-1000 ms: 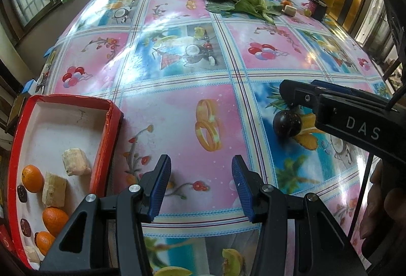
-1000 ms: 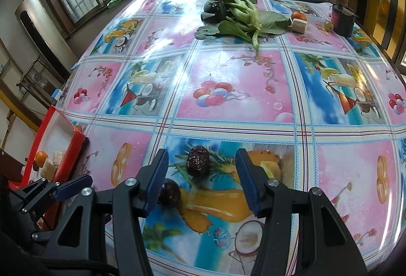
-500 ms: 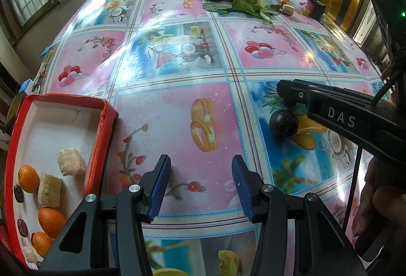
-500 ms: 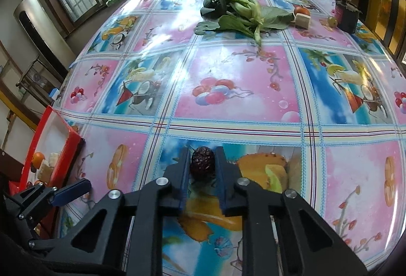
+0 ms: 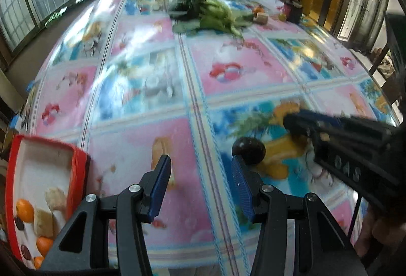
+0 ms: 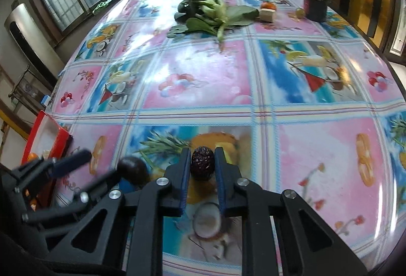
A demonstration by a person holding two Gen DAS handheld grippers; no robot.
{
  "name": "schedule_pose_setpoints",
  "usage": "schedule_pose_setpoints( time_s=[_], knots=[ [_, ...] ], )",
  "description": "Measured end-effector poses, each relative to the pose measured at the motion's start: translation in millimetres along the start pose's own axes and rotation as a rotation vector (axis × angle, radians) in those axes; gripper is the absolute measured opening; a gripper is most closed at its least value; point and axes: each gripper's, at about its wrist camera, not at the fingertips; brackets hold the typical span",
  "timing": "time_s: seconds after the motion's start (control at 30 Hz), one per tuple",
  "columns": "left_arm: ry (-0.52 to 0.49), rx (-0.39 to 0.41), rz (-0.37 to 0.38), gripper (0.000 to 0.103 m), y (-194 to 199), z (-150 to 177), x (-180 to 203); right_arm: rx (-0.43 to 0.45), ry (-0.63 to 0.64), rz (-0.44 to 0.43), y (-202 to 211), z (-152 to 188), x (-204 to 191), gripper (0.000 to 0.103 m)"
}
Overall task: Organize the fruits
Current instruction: 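Grasp the black round plum with the left gripper while the right holds the date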
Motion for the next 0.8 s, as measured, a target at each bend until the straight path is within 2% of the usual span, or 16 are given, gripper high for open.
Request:
schedule_pose_setpoints(
  time_s=[0.13, 0.27, 0.5, 0.73, 0.8],
  knots=[
    [0.008, 0.008, -0.017, 0.05, -4.8, -10.7, -2.8, -0.001, -0.008, 0.001, 2.6, 3.3, 5.2, 0.02],
    [0.036, 0.006, 0.009, 0.05, -9.7, -16.1, -9.2, -0.001, -0.008, 0.003, 3.4, 3.3, 8.2, 0.02],
    [0.099, 0.017, 0.113, 0.05, -7.7, -16.0, -15.9, 0.001, -0.015, -0.003, 3.0, 2.5, 12.0, 0.02],
    [0.037, 0.034, 0.204, 0.05, -4.0, -15.8, 9.4, 0.001, -0.018, -0.003, 3.0, 2.2, 12.5, 0.02],
    [0.018, 0.036, 0.206, 0.05, -4.3, -15.3, 14.9, 0.002, -0.019, 0.002, 3.7, 2.5, 12.8, 0.02]
  ],
)
Point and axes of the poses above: each gripper's, at about its wrist camera, not at the fingertips, and y roughly against the way its jaws point, x to its right, z to its underside, and after that the axes turned 5 degrees about z, right-handed
